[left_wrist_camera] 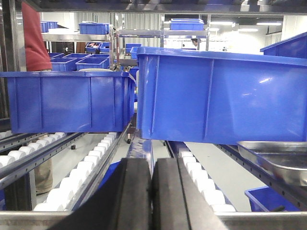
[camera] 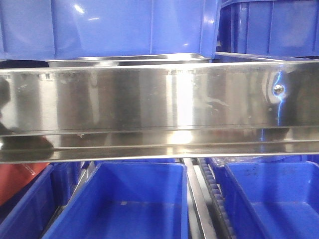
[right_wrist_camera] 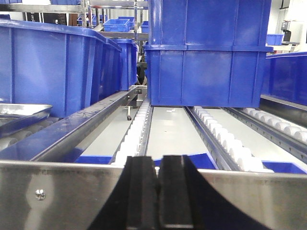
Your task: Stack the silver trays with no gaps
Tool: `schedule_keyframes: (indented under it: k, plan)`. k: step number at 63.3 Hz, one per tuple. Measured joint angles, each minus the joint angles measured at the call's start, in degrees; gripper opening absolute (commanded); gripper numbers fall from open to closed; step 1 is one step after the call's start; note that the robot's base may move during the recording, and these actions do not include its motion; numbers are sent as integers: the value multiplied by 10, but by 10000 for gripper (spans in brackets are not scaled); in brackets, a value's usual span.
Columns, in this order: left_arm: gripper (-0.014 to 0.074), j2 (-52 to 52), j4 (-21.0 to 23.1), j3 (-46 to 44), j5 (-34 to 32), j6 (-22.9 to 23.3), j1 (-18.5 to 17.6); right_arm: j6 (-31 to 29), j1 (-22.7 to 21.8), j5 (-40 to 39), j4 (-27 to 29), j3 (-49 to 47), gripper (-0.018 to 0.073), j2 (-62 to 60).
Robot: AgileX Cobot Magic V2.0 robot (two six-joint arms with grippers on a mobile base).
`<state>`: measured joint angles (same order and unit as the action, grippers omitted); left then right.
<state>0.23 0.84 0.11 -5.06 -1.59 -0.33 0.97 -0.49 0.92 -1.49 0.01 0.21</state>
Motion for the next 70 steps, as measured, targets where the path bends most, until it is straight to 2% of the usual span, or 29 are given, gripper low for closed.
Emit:
schedule_keyframes:
  k: [54, 64, 70]
  plan:
    - [-13, 0, 0, 0, 0, 0, 0, 0, 0, 0, 0, 0, -78, 0]
    - [-13, 0, 0, 0, -3, 0, 0, 0, 0, -36, 0, 0, -78, 0]
    - [-13, 0, 0, 0, -33, 0, 0, 0, 0, -85, 0, 0, -78, 0]
